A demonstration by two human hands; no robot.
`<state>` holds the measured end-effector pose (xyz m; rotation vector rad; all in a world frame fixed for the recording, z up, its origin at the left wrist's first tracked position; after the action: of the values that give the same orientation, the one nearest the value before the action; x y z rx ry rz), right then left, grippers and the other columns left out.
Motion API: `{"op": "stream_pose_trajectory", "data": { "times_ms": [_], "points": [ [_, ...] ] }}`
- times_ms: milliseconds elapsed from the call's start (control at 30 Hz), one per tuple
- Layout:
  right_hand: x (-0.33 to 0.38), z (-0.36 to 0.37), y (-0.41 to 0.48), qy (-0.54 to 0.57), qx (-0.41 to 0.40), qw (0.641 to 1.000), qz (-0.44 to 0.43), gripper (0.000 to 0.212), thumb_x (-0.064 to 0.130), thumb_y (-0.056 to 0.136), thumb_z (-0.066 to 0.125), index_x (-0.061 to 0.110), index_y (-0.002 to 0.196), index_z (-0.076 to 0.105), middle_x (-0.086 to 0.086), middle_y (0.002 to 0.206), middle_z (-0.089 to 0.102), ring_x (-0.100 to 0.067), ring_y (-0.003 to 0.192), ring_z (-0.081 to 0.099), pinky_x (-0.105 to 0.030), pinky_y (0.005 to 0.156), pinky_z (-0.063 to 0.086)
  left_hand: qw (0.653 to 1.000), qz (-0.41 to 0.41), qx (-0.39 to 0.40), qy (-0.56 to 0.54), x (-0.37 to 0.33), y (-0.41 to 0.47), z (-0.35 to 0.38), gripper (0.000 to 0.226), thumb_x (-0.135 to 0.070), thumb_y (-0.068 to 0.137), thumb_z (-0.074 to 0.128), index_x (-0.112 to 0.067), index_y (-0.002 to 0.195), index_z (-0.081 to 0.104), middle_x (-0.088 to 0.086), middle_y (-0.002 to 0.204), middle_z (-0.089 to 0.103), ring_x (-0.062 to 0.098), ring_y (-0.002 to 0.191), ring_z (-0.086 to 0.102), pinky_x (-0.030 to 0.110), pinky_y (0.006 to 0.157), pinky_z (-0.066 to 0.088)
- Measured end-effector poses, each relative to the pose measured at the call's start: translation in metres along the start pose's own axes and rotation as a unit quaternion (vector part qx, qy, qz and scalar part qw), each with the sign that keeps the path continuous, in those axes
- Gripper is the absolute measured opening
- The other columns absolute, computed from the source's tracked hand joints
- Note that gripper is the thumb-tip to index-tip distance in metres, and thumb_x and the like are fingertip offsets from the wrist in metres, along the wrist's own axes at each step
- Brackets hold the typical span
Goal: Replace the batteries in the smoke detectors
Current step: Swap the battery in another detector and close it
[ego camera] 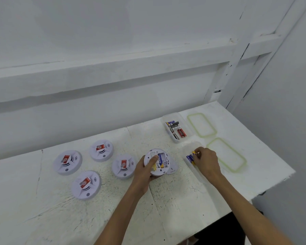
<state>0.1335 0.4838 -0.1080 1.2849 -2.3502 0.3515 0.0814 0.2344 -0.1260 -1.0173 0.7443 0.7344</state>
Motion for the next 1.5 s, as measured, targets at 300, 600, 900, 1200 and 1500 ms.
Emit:
{"op": "stream_pose_trajectory", "data": {
  "times_ms": [300,600,900,1200,1500],
  "points": [
    [0.003,0.002,0.0,-0.102,0.005,0.995,0.013,0.018,0.018,0.096,0.054,0.009,0.1,0.068,-0.009,0.085,0.068,-0.026,0.075,0.061,-0.036,0.06,0.053,1.0,-0.004,0.001,0.001,0.001,0.0,-0.001,0.031,-0.024,0.096,0.068,-0.021,0.126,0.064,0.008,0.111,0.077,0.029,0.102,0.073,0.048,0.081,0.062],
    [0.005,-0.002,-0.003,-0.071,-0.002,0.998,0.001,0.017,0.012,0.092,0.054,0.012,0.096,0.07,-0.006,0.091,0.072,-0.024,0.079,0.062,-0.038,0.062,0.054,1.0,-0.008,0.004,0.001,0.005,0.002,-0.001,0.032,-0.024,0.096,0.068,-0.02,0.127,0.064,0.008,0.111,0.077,0.03,0.103,0.073,0.052,0.086,0.061],
    [0.059,-0.011,-0.026,0.114,-0.004,0.967,-0.228,0.012,0.019,0.092,0.066,0.021,0.103,0.07,0.011,0.103,0.065,-0.005,0.083,0.062,-0.023,0.069,0.054,1.0,-0.004,0.007,0.001,0.002,0.004,0.0,0.033,-0.025,0.096,0.068,-0.019,0.128,0.063,0.01,0.112,0.076,0.031,0.104,0.072,0.051,0.085,0.061],
    [0.082,-0.001,-0.041,0.018,0.125,0.925,-0.358,0.021,0.034,0.09,0.065,0.026,0.109,0.063,0.007,0.147,0.044,-0.012,0.129,0.049,-0.029,0.092,0.053,1.0,0.0,0.015,0.009,0.003,0.004,-0.001,0.035,-0.026,0.096,0.067,-0.019,0.13,0.063,0.013,0.115,0.075,0.035,0.104,0.073,0.06,0.089,0.058],
    [0.099,-0.002,-0.049,-0.117,0.15,0.899,-0.394,0.03,0.024,0.092,0.061,0.003,0.113,0.061,-0.018,0.153,0.04,-0.031,0.136,0.044,-0.04,0.094,0.052,1.0,-0.003,-0.006,0.019,0.009,0.003,-0.002,0.036,-0.028,0.096,0.068,-0.02,0.131,0.063,0.013,0.115,0.075,0.033,0.104,0.073,0.054,0.084,0.061]
  ]
}}
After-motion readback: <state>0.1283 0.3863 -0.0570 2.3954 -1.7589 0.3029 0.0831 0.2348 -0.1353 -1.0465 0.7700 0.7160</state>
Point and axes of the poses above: each hand's wrist, its own y-axis towards the middle knuckle, its own z-axis out of the palm, x = y × z, the point moved 1 cm from there along y, towards the middle knuckle
